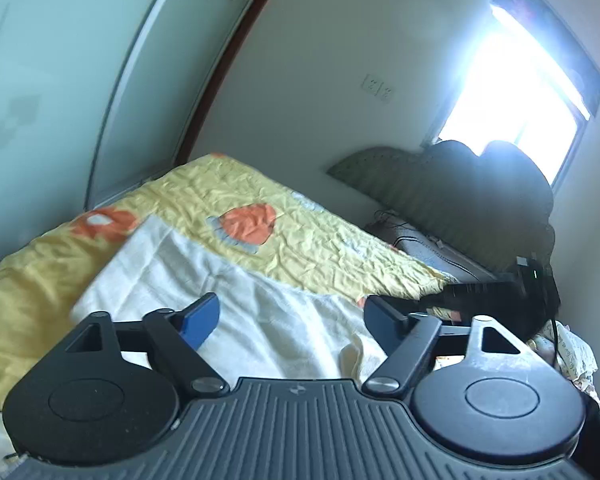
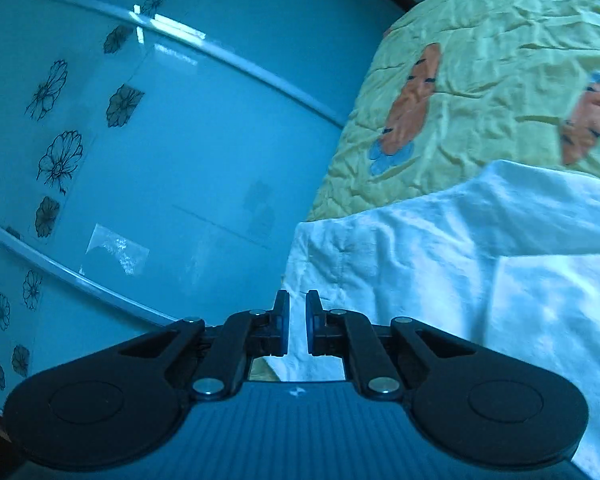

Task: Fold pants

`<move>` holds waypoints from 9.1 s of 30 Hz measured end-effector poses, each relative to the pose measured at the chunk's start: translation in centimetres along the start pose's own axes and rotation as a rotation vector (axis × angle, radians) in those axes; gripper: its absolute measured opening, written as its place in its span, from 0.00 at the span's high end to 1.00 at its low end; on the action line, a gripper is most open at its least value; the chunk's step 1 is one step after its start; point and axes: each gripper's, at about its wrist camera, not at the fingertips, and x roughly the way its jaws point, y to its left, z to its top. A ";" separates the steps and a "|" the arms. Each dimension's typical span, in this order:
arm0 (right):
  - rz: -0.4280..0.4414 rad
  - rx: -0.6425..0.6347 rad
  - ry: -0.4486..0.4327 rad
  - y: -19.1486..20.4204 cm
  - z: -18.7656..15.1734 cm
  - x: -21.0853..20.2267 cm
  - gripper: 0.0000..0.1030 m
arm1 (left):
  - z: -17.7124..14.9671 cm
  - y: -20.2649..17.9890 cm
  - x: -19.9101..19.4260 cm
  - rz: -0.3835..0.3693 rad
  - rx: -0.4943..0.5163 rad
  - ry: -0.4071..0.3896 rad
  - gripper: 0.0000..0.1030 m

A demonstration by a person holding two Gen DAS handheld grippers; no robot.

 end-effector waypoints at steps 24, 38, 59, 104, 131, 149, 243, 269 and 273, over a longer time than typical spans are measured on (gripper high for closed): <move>-0.258 -0.486 0.266 8.3 -7.5 13.9 0.27 | -2.4 16.2 4.8 0.081 -0.931 0.169 0.24; -0.245 -0.389 0.197 7.9 -4.8 14.3 0.27 | -1.5 13.5 8.0 0.250 -0.522 0.207 0.82; -0.389 -0.502 0.501 10.7 -0.9 26.8 0.74 | -8.2 -3.2 9.7 0.395 0.653 0.061 0.93; -0.230 0.124 -0.281 -9.6 -5.8 -22.6 0.52 | -13.6 -14.0 8.5 -0.144 0.711 0.254 0.22; -0.414 0.033 -0.145 -7.9 -9.8 -18.0 0.74 | -12.3 -11.3 11.4 -0.055 0.484 0.348 0.38; -0.295 0.149 -0.360 -7.5 -11.9 -23.5 0.25 | -13.3 -12.5 6.9 -0.108 0.824 0.239 0.34; -0.658 0.015 -0.237 -9.1 -0.5 -16.5 0.29 | -2.3 -10.5 17.7 -0.173 0.160 0.374 0.49; -0.825 -0.232 -0.425 1.3 -19.2 -19.6 0.09 | -9.9 -11.2 5.8 0.112 0.405 0.198 0.20; -0.916 -0.150 -0.352 -0.4 -21.6 -16.8 0.09 | -13.1 -12.2 6.5 0.115 0.392 0.302 0.20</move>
